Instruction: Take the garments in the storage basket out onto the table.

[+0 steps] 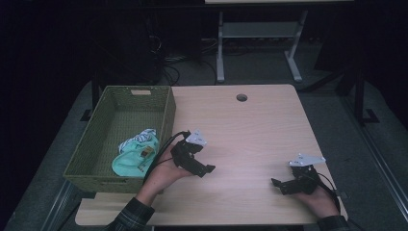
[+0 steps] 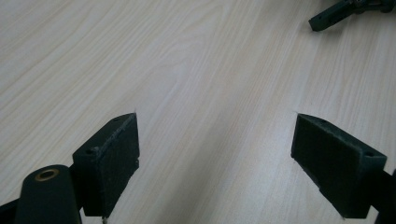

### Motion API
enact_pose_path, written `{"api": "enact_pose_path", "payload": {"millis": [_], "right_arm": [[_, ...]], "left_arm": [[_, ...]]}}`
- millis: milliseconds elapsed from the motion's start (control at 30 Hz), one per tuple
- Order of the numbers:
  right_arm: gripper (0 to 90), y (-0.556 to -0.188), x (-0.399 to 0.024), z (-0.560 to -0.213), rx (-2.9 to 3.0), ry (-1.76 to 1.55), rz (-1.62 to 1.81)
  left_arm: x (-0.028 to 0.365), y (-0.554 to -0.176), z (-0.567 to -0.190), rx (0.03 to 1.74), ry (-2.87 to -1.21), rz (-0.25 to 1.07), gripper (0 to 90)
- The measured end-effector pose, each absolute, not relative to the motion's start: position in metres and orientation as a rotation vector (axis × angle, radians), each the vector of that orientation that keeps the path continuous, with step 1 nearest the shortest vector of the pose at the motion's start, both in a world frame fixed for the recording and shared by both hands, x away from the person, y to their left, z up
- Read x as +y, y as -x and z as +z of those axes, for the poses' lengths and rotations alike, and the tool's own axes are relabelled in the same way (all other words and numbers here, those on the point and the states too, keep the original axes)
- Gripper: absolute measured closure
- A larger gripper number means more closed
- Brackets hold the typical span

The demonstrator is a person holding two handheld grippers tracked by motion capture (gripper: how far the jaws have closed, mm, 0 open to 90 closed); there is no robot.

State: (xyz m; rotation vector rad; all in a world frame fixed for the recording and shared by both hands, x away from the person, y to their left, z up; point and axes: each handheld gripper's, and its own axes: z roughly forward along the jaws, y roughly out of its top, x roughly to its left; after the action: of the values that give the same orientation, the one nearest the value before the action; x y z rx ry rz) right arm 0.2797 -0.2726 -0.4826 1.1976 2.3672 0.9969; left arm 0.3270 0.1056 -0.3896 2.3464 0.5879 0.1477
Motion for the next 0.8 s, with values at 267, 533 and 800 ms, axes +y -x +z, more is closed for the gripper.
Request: {"api": "enact_pose_path", "payload": {"millis": [267, 533, 800], "right_arm": [[1.9, -0.280, -0.273, -0.483, 2.367, -1.198, 0.996], [1.8, -0.280, -0.273, -0.483, 2.367, -1.198, 0.997], [1.9, -0.280, -0.273, -0.483, 2.367, -1.197, 0.997]], "left_arm": [[0.110, -0.329, -0.381, 0.583, -2.335, 0.151, 14.5], [0.114, -0.331, -0.374, 0.573, -2.330, 0.158, 14.4], [0.117, -0.336, -0.365, 0.573, -2.329, 0.154, 14.4]]}}
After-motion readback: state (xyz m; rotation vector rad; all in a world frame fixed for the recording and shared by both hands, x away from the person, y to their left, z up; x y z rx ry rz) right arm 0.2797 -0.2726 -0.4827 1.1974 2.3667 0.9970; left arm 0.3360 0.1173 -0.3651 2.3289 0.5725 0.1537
